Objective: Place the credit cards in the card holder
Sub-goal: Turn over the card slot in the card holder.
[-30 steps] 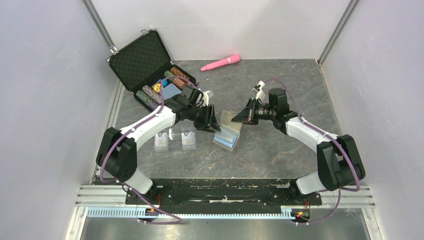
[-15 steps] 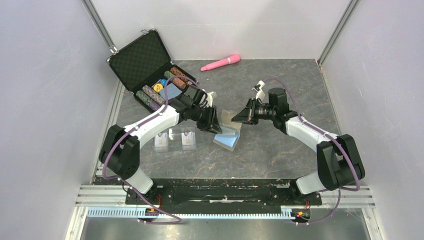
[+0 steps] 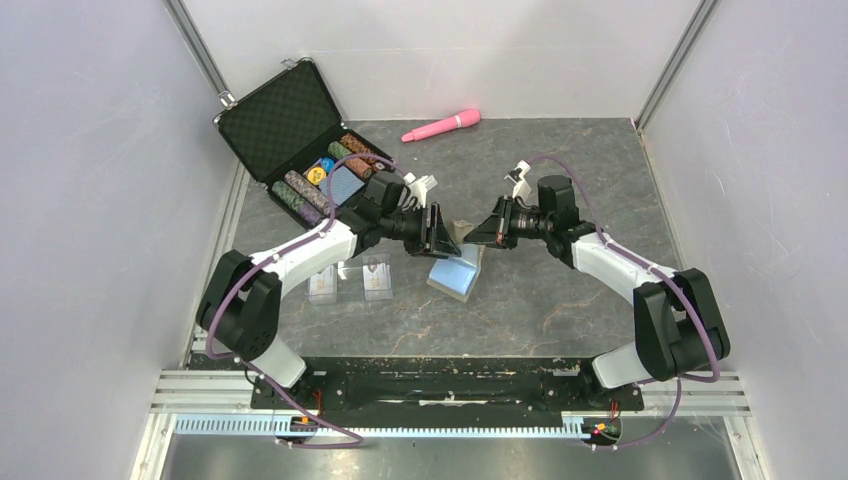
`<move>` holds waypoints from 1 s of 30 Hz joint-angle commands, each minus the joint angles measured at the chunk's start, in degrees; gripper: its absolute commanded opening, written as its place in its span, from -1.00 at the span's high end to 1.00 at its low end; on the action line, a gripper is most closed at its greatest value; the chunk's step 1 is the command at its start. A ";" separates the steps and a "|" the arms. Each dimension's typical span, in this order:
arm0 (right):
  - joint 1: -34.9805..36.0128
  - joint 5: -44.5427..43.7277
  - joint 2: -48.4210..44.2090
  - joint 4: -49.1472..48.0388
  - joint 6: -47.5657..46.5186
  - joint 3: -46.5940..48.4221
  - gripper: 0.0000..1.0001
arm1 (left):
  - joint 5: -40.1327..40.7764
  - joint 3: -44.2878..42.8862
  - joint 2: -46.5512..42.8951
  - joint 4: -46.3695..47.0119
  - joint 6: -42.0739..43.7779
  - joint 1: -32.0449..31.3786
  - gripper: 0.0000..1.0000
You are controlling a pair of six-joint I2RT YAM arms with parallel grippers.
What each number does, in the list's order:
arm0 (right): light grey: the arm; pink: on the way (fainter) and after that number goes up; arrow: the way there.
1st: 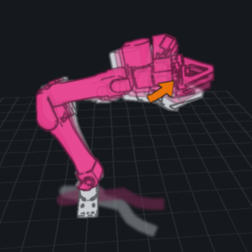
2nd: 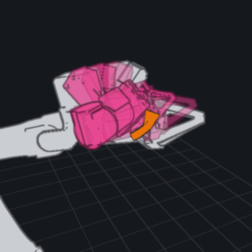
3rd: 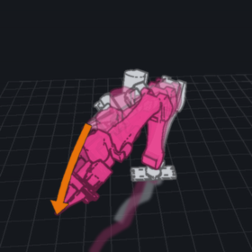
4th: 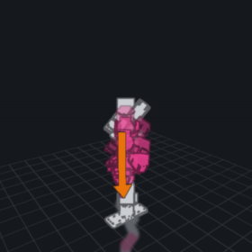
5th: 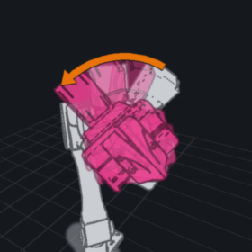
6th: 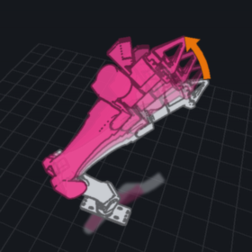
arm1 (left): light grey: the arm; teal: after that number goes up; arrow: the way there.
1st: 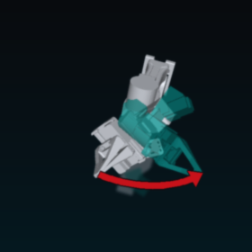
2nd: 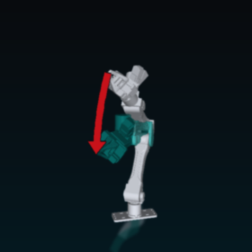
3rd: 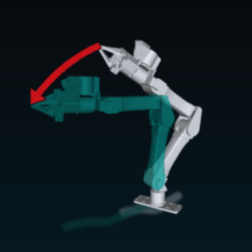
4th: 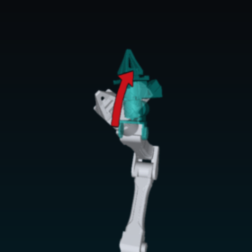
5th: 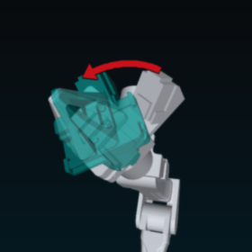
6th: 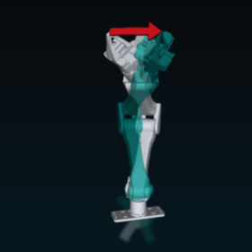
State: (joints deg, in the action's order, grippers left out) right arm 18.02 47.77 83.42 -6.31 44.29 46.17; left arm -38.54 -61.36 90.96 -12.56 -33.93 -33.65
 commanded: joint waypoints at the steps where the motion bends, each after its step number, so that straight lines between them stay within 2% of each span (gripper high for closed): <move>1: -0.18 2.00 -2.40 -0.72 -0.18 1.23 1.00 | -3.85 1.00 -3.43 15.22 -7.60 0.98 -0.18; 9: -0.22 4.36 -3.87 -0.86 1.92 0.59 1.00 | -4.43 2.77 -7.99 22.29 -8.49 2.33 -0.46; 19: -0.18 7.76 -4.88 -5.93 9.93 0.67 1.00 | -5.59 3.50 -8.36 22.27 -7.08 2.53 -0.48; 21: -0.18 7.78 -5.16 -6.38 10.51 0.80 1.00 | -4.14 1.62 -8.66 17.15 -3.14 2.54 -0.47; 25: -0.18 7.40 -5.32 -6.37 10.26 1.16 1.00 | 3.83 -4.37 -8.71 -2.71 8.03 2.57 -0.45; 27: -0.24 7.01 -5.26 -6.32 9.75 1.11 1.00 | 4.08 -6.64 -7.97 -9.71 11.59 2.70 -0.44; 30: -0.18 6.30 -4.93 -5.91 8.82 1.02 1.00 | 3.05 -7.13 -7.80 -14.93 12.57 2.70 -0.40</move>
State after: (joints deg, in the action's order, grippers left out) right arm 17.76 53.56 80.27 -9.91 53.34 46.17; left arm -36.99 -65.43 83.72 -14.31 -29.43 -31.20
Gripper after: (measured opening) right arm 0.016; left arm 0.716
